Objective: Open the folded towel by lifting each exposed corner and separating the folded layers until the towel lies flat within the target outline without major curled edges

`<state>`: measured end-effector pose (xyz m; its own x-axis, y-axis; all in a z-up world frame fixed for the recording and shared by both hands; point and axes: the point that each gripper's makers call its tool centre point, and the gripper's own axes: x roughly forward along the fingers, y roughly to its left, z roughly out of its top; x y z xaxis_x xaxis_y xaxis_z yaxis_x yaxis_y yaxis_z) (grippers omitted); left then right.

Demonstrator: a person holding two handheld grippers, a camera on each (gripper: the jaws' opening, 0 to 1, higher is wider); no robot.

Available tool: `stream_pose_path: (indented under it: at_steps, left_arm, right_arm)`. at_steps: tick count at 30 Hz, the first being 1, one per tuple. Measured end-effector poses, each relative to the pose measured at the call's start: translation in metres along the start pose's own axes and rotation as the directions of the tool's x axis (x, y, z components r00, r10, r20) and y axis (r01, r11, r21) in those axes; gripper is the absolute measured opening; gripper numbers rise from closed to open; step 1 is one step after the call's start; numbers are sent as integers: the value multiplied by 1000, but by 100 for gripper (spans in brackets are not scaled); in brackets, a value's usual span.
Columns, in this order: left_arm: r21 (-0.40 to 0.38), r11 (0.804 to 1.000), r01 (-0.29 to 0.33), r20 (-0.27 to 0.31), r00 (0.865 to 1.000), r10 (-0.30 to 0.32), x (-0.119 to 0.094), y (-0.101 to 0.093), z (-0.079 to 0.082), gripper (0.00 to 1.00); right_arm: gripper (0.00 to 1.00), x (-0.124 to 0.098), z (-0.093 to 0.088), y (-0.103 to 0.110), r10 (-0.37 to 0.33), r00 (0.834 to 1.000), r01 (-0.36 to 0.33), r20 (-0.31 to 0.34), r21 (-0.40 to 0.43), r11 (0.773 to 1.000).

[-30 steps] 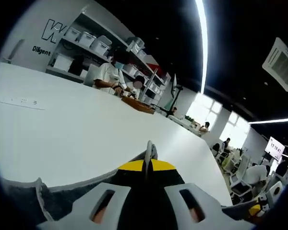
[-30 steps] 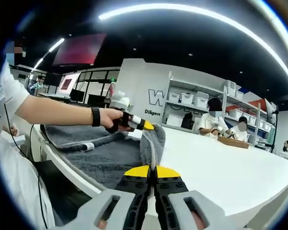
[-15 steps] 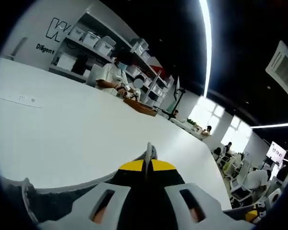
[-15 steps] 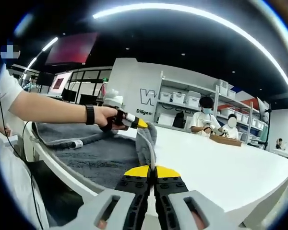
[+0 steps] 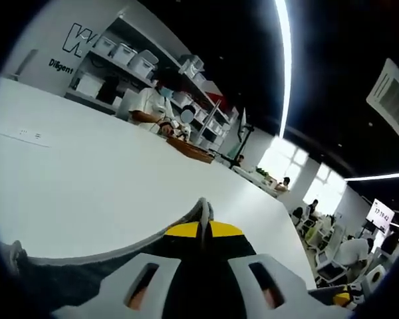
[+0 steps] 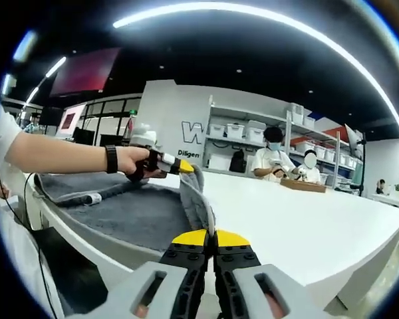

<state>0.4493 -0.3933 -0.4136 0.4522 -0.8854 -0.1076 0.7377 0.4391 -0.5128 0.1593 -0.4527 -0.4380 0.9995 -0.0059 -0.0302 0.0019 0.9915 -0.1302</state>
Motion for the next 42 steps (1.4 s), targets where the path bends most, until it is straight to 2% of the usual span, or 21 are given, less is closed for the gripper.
stream_pose_path:
  at_steps: [7,10,11,12,17,23,26,29,31,34,39,42]
  left_arm:
    - [-15,1000,-1,-2,1000,1,5,-1,-4,1]
    - [23,1000,-13,-5,1000,13,6,-1,-7,1]
    - [17,1000,-3,-4,1000,3,7,-2,-8,1]
    - [-24,1000,1,-1,1000,-1,8,-2,-8,2]
    - [-6,1000,-12,-15,1000,12,12,-3,-13,2]
    - [-35,999,-7,-18,1000,6,17,-2,-15,4]
    - [-50,999,1,-23,1000,-2,18,-1,-16,8]
    - [-46,999,28,-38,999,-30,18,-4,-21,14]
    - [-51,999,9,-59,998,-12,17,-1,-25,14]
    - [-34,999,15,-76,997,-17,8,-7,-36,14]
    - [-38,999,22,-86,996,-25,5,-10,-42,15]
    - [-39,999,19,-94,995,-22,2,-11,-47,14]
  right_arm:
    - [0,-1,-9,1,8,1000,-9,-24,-5,1000]
    - [0,-1,-12,1,10,1000,-10,-29,-7,1000]
    - [0,-2,-13,1,11,999,-11,-31,-11,1000]
    - [0,-2,-14,1,12,999,-12,-39,-15,1000]
    - [0,-2,-18,3,14,999,-16,-49,-35,999]
    - [0,-2,-23,1,3,998,-7,-70,-58,998]
    - [5,-1,-26,0,5,996,-11,-90,-70,997]
    - [7,3,-22,3,27,997,-31,-77,-54,998]
    - [11,4,-22,3,30,996,-34,-81,-53,998]
    - [12,8,-14,-1,19,998,-21,-59,-36,999]
    - [15,20,1,-2,58,998,-59,-34,-27,998]
    - [16,28,1,2,86,995,-88,-55,-42,995]
